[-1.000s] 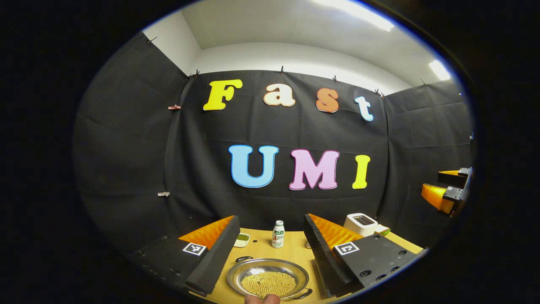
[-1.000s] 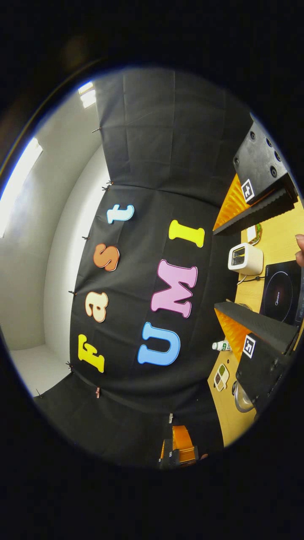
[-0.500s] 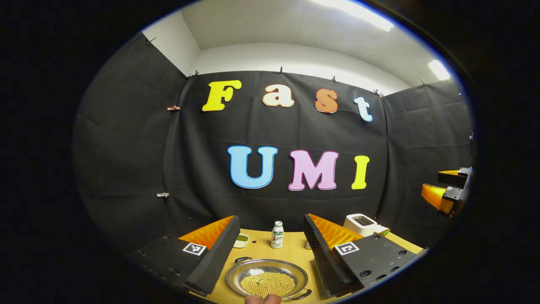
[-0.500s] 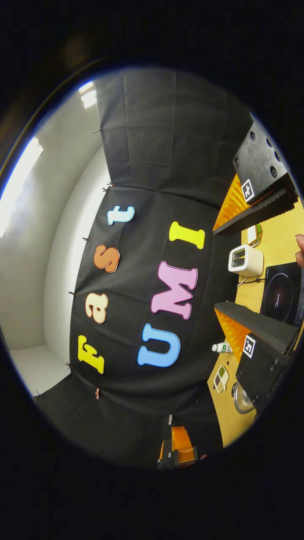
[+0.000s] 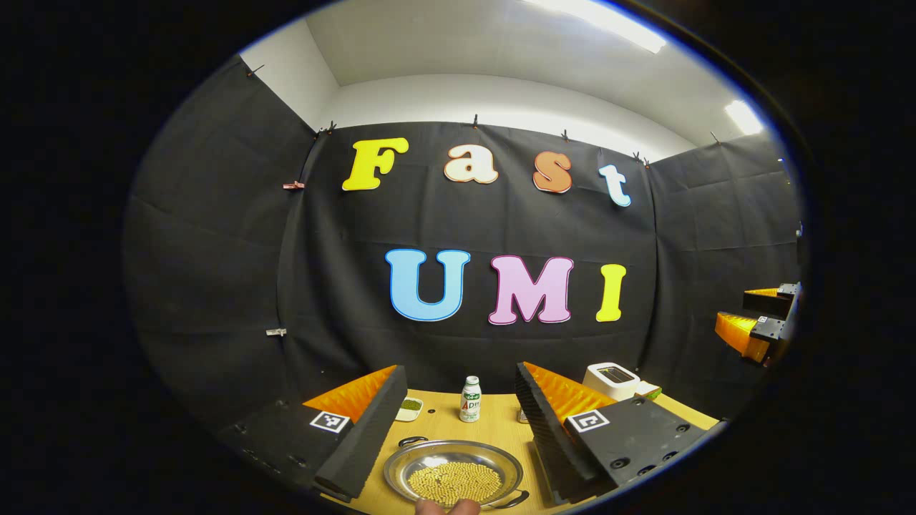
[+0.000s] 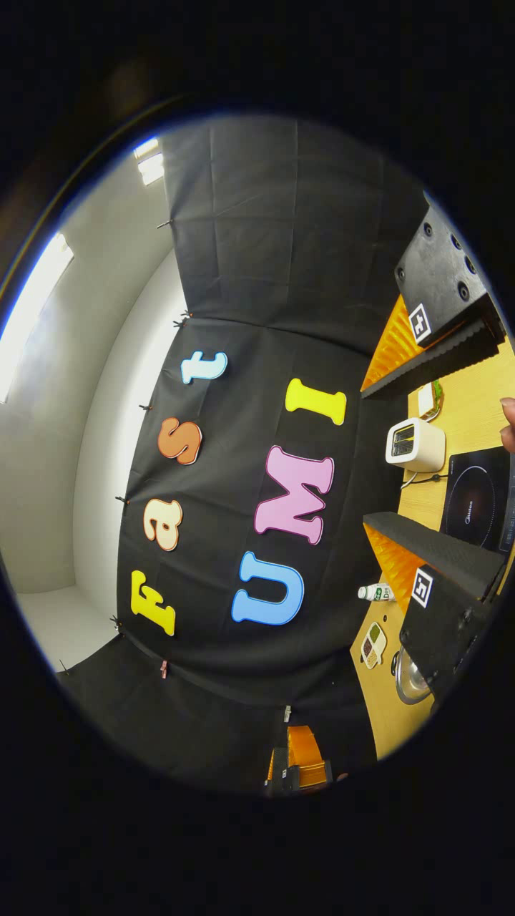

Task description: First push the handle of the pot to place it horizontally, then grasp the pot with both hands and set it on the induction cooktop.

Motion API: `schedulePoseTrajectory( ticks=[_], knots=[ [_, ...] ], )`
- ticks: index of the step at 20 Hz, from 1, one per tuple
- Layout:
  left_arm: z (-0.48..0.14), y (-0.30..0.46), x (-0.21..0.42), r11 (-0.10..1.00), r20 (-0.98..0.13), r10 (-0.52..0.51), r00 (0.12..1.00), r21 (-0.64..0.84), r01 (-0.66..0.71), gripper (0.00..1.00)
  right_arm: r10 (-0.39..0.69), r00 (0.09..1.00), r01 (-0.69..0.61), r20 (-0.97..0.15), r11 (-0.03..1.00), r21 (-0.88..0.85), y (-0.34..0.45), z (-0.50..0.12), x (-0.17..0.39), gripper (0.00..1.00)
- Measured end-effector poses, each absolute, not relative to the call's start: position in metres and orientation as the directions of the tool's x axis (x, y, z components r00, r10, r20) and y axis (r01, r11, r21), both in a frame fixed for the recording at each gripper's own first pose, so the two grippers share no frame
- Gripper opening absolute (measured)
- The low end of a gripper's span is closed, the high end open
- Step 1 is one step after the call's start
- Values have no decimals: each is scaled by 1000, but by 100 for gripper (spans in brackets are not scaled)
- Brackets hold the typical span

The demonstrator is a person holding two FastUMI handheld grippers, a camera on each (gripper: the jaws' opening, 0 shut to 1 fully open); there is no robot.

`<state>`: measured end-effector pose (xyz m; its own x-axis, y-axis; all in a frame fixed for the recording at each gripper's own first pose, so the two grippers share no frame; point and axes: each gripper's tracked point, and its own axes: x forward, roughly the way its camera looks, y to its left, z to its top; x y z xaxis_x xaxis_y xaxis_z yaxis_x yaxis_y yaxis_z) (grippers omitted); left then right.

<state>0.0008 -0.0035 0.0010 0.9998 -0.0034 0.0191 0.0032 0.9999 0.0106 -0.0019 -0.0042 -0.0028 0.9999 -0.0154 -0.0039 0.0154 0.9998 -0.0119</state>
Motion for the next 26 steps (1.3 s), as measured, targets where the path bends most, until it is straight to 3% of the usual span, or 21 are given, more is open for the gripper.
schedulePoseTrajectory(
  ticks=[6,7,11,13,14,21,26],
  knots=[
    [2,3,0,1000,24,7,1000,17,-8,94,-17,1000,17,-4,1000,-15,-4,-2,0,98],
    [5,3,-1,1000,32,4,999,19,-5,88,-16,1000,16,-5,1000,-17,-4,-2,-1,98],
    [4,-3,-6,997,28,-61,998,45,60,12,-22,1000,22,2,999,-30,-6,-1,-1,98],
    [0,-17,-8,990,7,-140,990,31,139,3,-20,1000,20,-3,999,-27,-4,-3,-1,97],
    [-8,-18,-9,988,-17,-153,988,25,154,7,-18,1000,18,-2,999,-29,-2,-2,-2,98],
    [-65,-40,-13,955,-249,-289,925,1,298,5,-13,1000,12,-16,999,-40,0,-8,-4,98],
    [-124,-40,-20,932,-458,-341,821,-47,361,5,-33,999,32,-21,999,-43,-7,-10,-6,98]
  ],
)
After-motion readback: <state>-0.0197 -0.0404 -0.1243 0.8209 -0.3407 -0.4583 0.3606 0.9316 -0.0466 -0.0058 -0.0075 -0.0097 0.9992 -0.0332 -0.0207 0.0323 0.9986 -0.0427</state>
